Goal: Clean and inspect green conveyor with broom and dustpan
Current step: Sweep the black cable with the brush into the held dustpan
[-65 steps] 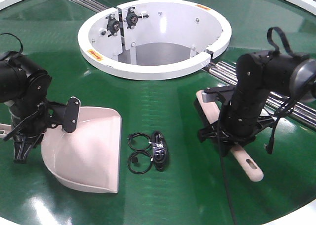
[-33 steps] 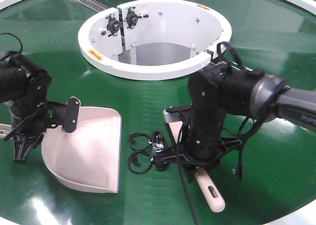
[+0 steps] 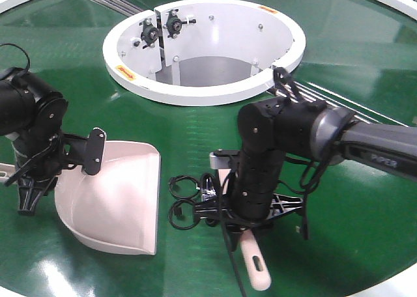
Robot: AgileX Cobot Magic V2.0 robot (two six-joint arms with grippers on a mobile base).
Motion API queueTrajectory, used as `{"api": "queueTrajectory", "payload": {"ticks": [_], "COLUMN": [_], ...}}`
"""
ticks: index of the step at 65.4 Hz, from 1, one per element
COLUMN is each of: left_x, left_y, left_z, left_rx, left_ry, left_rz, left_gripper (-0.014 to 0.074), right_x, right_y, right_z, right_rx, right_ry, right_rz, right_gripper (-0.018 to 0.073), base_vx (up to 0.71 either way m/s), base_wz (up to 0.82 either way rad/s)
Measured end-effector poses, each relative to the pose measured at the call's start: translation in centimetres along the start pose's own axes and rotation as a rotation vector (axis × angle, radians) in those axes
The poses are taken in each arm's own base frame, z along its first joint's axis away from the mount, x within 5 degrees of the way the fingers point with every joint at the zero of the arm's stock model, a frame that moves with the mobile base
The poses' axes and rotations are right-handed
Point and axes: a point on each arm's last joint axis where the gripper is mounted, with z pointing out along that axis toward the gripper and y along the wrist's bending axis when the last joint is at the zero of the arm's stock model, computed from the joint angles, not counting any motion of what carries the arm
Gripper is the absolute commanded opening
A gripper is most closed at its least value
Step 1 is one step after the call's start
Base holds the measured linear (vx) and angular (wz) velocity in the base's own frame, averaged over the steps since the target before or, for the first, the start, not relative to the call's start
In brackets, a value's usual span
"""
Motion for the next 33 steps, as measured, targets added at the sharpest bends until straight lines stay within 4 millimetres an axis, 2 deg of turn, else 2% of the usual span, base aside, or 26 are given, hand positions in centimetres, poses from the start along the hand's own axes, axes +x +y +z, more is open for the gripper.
{"api": "queueTrajectory", "payload": {"ticks": [13, 33], "left_x": [0.0, 0.0], "left_y": [0.0, 0.0], "left_z": [0.0, 0.0], "left_rx": [0.0, 0.004], "left_ry": [0.0, 0.003], "left_rz": [0.0, 0.0], "left_gripper": [-0.0006, -0.0006], "right_x": [-1.1, -3.0], "right_y": [3.2, 11.1], "right_z": [0.3, 0.9], "right_rx": [-0.026, -0.168], "right_ry": [0.01, -0.031], "right_rz": [-0.062, -0.222], "right_gripper": [-0.0004, -0.0004], "base_vx": [0.0, 0.0], "base_wz": [0.0, 0.0]}}
